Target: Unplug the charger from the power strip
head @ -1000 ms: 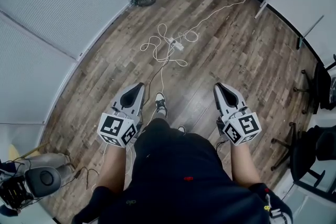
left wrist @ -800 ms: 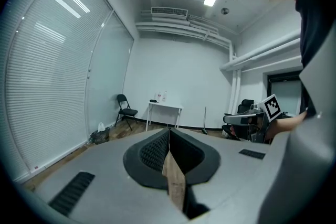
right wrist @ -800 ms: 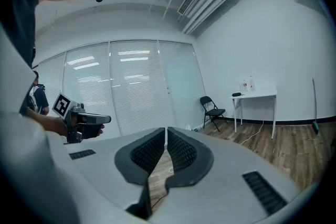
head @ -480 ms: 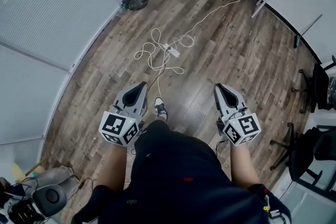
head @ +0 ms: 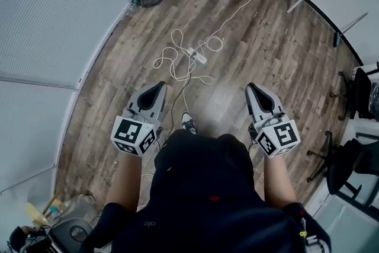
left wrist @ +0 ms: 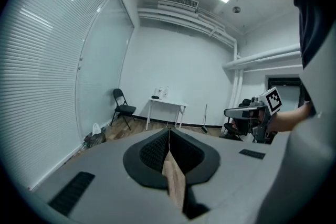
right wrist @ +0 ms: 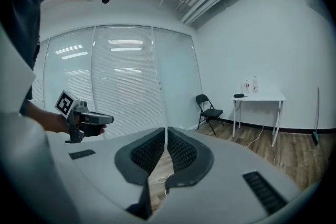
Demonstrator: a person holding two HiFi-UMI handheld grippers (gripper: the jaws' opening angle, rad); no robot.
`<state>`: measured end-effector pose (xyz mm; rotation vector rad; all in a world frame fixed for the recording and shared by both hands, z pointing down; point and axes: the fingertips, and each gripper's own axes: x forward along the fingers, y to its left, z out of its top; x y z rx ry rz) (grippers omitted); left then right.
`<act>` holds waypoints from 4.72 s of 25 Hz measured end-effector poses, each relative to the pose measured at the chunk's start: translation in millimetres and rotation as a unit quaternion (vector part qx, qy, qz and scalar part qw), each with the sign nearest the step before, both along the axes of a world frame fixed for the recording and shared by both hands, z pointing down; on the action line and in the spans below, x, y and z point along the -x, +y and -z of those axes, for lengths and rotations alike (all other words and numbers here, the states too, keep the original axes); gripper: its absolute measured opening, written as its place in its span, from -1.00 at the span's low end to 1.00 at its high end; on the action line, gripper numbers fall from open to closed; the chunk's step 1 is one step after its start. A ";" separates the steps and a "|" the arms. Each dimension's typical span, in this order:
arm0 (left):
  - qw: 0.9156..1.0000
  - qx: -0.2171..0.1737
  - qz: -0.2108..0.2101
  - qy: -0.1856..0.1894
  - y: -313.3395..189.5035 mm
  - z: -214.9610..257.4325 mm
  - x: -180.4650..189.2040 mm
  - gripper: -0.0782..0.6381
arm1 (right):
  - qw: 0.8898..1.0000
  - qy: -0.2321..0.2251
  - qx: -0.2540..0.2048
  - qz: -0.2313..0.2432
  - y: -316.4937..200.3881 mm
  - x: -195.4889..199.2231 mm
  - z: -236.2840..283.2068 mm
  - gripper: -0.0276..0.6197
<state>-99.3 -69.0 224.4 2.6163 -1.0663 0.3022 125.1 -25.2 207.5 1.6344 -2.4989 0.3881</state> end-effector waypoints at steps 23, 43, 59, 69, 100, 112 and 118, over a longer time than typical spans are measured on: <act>0.996 0.031 0.078 0.012 -193.0 -30.8 -70.5 -0.72 | 0.995 0.013 0.029 0.098 -222.2 -57.2 -44.9 -0.82; 0.993 0.089 0.010 -0.075 -326.2 -333.8 -128.3 -0.72 | 0.982 0.039 0.148 0.107 -360.8 -69.3 -366.7 -0.81; 0.979 0.176 -0.037 -0.095 -325.7 -748.4 -109.7 -0.72 | 0.961 0.087 0.205 0.163 -367.2 -19.5 -797.4 -0.38; 0.974 0.153 -0.119 -0.116 -369.8 -936.7 -156.5 -0.72 | 0.944 0.165 0.196 0.207 -372.0 -12.5 -993.2 -0.36; 0.969 0.149 -0.131 -0.146 -401.6 -928.0 -166.4 -0.72 | 0.970 0.121 0.135 0.162 -398.5 -23.8 -912.7 -0.58; 0.982 0.158 -0.024 -0.102 -370.7 -618.6 -111.0 -0.72 | 0.981 -0.020 0.188 0.032 -353.2 -73.1 -631.1 -0.58; 0.988 0.130 -0.006 -0.080 -346.4 -466.2 -88.8 -0.72 | 0.963 -0.167 0.209 0.014 -322.7 -59.0 -515.9 -0.64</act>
